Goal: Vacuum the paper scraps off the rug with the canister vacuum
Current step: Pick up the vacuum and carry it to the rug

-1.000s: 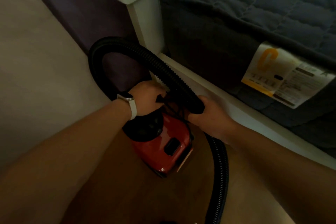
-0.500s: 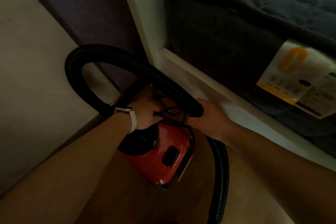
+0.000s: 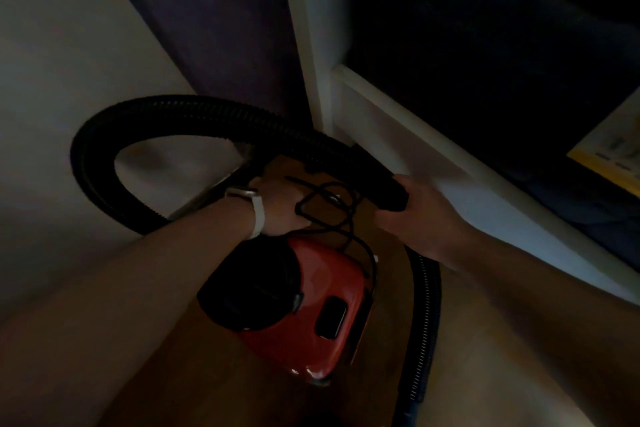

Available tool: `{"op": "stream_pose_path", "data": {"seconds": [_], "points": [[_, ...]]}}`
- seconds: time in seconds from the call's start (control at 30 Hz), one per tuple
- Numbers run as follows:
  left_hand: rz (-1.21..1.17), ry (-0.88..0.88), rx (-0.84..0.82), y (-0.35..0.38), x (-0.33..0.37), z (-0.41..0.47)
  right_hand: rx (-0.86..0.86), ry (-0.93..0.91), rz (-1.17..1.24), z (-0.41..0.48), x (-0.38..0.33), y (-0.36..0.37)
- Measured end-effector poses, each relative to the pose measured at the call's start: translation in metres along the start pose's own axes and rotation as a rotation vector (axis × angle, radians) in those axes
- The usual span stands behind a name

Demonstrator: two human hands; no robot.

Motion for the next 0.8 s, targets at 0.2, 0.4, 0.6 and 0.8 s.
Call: {"op": "stream_pose_path", "data": {"seconds": [0.2,0.4,0.6,0.8], "points": [[0.087,0.081,0.123,0.007,0.006,0.067,0.079,-0.078,-0.047,0.023,-0.004,-0.017],[0.276,0.091,0.156,0.018,0.023,0.108,0.14,-0.157,-0.04,0.054,0.009,-0.014],[0.537,0.199,0.323,0.011,0.04,0.129,0.113,-0.195,-0.035,0.062,0.014,-0.012],[0.523,0.288,0.095,0.04,0.046,0.142,0.092,-0.19,-0.012,0.062,0.018,-0.012]]}}
Point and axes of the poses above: each hand's wrist, its own z-axis towards the middle knuckle, its own y-axis out of the palm, x = y × z, the point moved 7 cm from there along z, towards the middle knuckle, and after that the axes turned 13 degrees about z, right-handed, at the moved point
